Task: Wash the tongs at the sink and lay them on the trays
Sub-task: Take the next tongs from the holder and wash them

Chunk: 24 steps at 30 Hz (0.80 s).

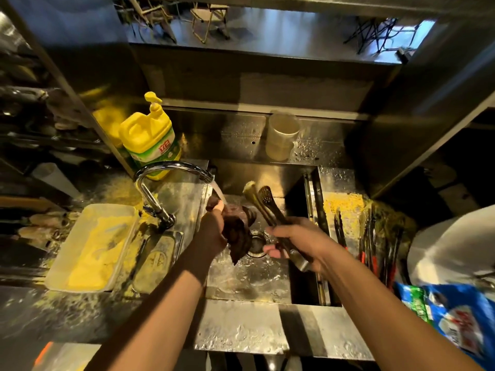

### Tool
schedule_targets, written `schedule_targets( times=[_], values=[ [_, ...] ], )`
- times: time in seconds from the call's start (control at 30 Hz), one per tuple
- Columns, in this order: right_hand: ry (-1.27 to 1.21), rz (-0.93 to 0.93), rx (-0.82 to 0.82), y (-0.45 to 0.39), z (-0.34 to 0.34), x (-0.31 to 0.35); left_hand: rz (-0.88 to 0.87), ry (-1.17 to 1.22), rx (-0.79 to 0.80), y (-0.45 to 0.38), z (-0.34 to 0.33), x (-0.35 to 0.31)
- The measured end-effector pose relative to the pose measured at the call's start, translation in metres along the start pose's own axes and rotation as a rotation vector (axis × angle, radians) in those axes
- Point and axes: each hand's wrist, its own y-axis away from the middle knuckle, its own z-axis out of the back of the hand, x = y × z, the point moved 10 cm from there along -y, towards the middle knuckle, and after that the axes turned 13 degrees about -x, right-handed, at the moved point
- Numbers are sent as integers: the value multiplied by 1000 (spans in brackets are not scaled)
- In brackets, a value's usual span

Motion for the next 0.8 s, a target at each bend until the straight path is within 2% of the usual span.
schedule_targets(
  times=[0.2,0.33,0.57,0.8],
  values=[
    [117,-6,-7,-12,-5,-6,0,54,138,8,-7,1],
    [43,-10,15,-12,-13,-7,25,57,208,10,-15,4],
    [98,-73,5,-9,-12,-16,23,61,292,19,-22,7],
    [327,27,-23,1,-18,-12,-135,-117,116,14,-32,-25]
  ],
)
